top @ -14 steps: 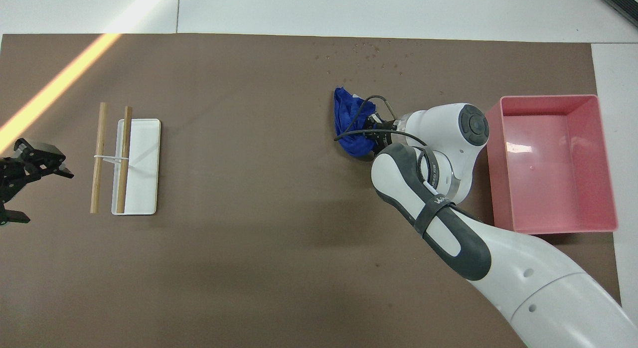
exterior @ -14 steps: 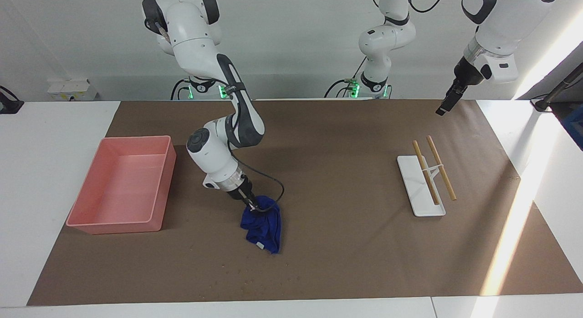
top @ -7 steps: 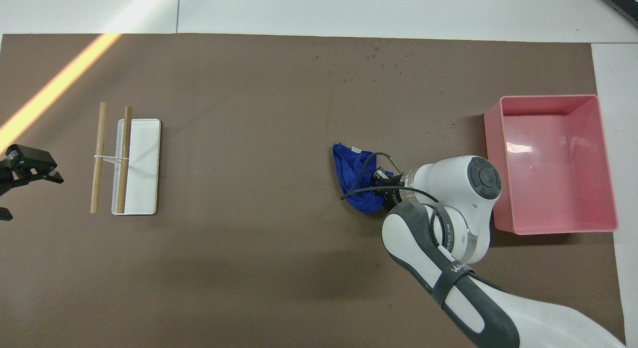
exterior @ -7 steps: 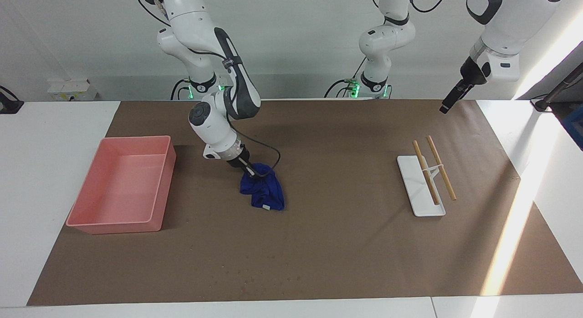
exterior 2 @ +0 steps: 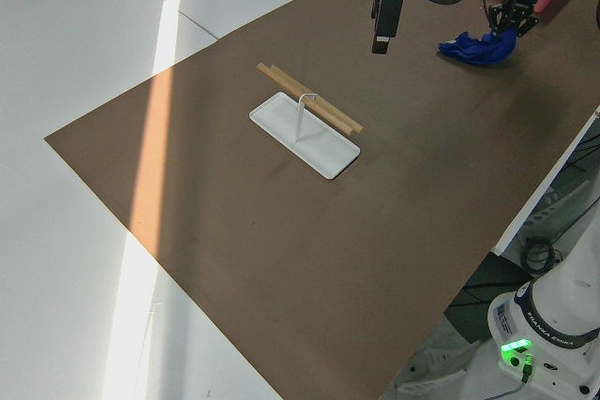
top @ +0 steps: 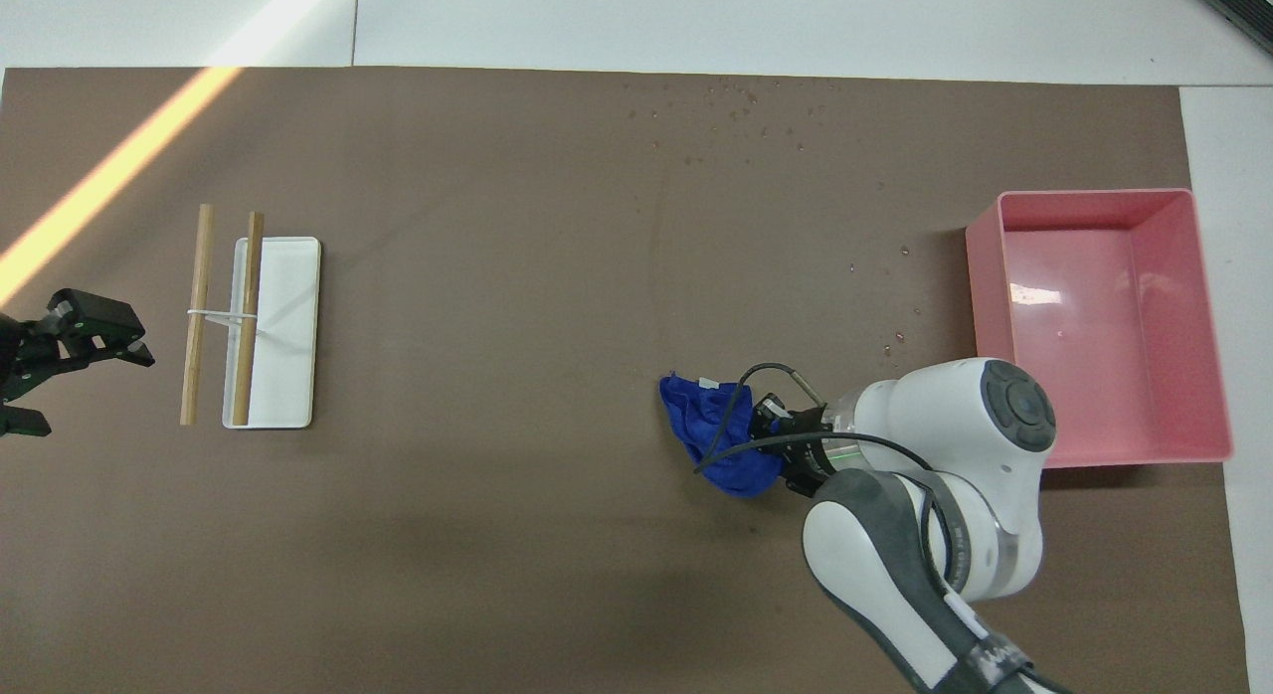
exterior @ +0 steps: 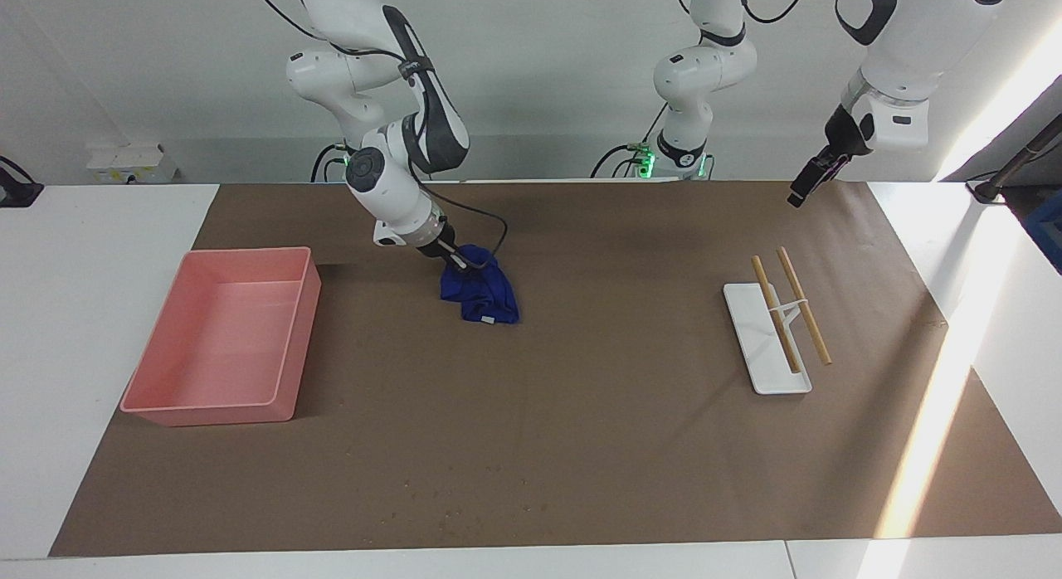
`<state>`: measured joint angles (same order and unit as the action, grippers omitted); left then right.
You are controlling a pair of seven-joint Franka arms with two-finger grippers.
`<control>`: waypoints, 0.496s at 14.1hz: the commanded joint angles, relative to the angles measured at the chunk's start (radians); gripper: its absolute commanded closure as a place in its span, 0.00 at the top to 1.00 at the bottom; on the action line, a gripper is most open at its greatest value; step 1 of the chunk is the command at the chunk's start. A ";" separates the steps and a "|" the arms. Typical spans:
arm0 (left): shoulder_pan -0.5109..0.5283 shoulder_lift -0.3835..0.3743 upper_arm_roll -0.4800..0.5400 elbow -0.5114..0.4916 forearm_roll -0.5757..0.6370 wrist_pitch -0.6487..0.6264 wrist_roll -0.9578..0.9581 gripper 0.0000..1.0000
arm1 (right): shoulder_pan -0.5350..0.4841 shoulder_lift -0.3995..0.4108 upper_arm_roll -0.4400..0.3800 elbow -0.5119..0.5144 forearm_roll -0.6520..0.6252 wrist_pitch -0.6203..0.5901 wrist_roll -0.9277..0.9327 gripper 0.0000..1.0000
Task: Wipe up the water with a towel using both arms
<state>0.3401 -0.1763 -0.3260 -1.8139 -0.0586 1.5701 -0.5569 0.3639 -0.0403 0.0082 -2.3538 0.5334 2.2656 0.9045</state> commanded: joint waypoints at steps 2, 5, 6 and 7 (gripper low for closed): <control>-0.018 -0.014 0.018 -0.021 0.014 0.088 0.099 1.00 | -0.136 -0.105 0.000 0.150 -0.091 -0.220 -0.032 0.00; -0.213 -0.006 0.249 -0.008 0.016 0.081 0.263 1.00 | -0.247 -0.115 -0.002 0.357 -0.177 -0.427 -0.036 0.00; -0.327 -0.006 0.369 -0.007 0.019 0.065 0.313 1.00 | -0.282 -0.113 -0.001 0.413 -0.205 -0.475 -0.041 0.00; -0.392 -0.005 0.434 -0.007 0.041 0.059 0.342 1.00 | -0.305 -0.113 0.000 0.456 -0.234 -0.510 -0.073 0.00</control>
<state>0.0994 -0.1746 -0.0420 -1.8139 -0.0523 1.6411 -0.2848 0.1077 -0.1754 -0.0010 -2.0007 0.3481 1.8308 0.8831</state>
